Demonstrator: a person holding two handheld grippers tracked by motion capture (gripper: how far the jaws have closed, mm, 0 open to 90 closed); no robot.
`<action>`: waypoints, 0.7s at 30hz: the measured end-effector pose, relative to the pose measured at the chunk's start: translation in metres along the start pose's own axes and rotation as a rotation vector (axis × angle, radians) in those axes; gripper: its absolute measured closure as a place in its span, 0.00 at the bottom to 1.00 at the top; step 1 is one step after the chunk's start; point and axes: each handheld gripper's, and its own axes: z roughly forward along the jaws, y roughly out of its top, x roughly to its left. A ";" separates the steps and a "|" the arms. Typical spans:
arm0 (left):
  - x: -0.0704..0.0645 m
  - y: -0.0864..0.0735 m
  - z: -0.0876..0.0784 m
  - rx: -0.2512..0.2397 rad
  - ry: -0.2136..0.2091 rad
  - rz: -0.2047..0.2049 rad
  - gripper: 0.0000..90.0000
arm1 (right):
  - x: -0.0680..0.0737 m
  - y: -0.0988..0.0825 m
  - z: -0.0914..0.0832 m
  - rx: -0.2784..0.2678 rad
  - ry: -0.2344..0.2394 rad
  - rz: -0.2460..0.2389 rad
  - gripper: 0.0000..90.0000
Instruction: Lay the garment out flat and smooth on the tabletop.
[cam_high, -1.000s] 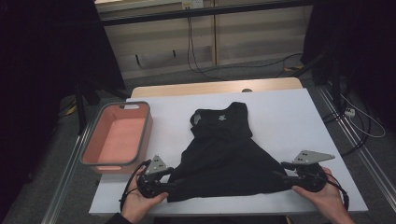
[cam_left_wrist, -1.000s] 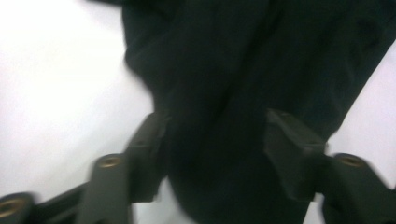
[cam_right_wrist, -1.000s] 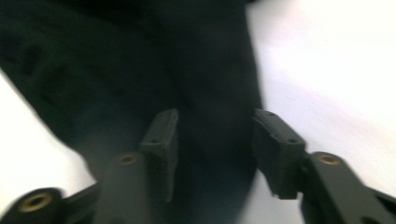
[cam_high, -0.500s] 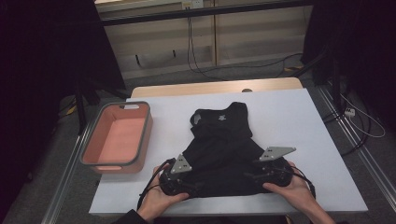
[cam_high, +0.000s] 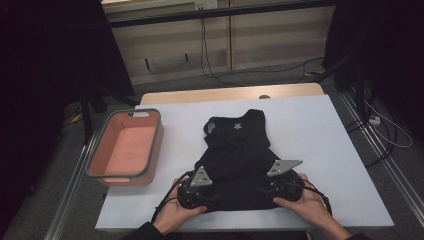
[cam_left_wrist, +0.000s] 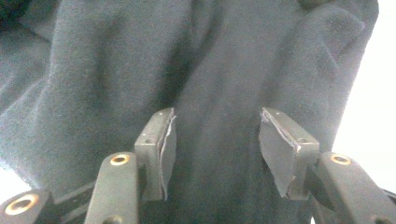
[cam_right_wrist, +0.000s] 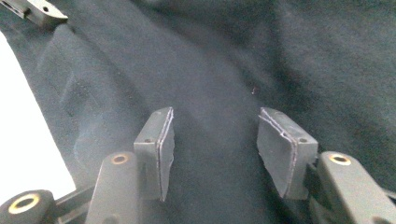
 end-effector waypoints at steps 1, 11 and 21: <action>0.000 0.001 -0.001 0.011 -0.008 -0.005 0.56 | 0.001 0.001 0.000 0.011 -0.007 -0.003 0.54; -0.003 0.001 -0.004 0.032 -0.079 -0.062 0.97 | 0.004 0.002 -0.003 0.038 0.073 -0.004 0.99; -0.012 -0.002 -0.012 0.066 -0.095 -0.055 0.98 | 0.013 -0.003 -0.011 0.050 0.088 0.003 1.00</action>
